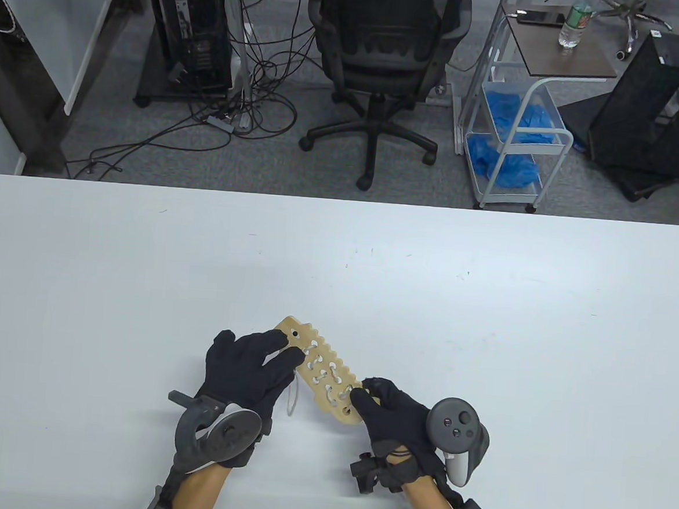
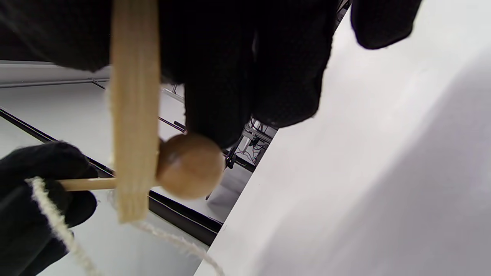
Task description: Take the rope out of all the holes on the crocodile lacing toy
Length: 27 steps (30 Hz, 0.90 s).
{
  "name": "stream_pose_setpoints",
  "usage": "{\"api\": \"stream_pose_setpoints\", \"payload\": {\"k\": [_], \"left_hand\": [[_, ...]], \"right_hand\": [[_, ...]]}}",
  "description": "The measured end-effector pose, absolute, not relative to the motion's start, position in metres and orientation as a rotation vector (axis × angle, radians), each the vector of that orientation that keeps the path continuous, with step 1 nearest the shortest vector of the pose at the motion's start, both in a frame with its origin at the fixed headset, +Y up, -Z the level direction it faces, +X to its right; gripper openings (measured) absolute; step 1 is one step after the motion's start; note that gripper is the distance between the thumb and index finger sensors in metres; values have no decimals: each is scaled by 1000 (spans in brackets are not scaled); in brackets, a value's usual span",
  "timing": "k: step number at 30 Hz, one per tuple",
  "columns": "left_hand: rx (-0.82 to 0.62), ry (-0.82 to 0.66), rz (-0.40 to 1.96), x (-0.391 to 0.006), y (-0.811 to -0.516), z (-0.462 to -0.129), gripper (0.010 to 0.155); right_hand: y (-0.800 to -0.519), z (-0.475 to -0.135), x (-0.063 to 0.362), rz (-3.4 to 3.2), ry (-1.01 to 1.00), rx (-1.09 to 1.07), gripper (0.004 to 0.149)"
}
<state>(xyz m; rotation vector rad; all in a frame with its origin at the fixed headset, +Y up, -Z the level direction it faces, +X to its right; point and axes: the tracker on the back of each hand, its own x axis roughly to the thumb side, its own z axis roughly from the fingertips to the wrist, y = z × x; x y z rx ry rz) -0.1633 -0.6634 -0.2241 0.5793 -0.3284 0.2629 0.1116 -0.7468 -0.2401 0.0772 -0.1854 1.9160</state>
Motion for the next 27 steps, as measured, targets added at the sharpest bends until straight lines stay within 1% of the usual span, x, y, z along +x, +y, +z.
{"api": "stream_pose_setpoints", "payload": {"k": [14, 18, 22, 27], "left_hand": [[560, -330, 274, -164, -665, -226, 43], [561, -317, 304, -166, -664, -226, 59], [558, -263, 371, -172, -664, -227, 64], [481, -153, 522, -183, -672, -234, 67]], "right_hand": [[-749, -241, 112, 1821, -149, 91, 44], [-746, -241, 114, 1800, -162, 86, 44], [-743, -241, 116, 1775, -177, 84, 44], [-741, -241, 119, 1734, -184, 80, 44]]}}
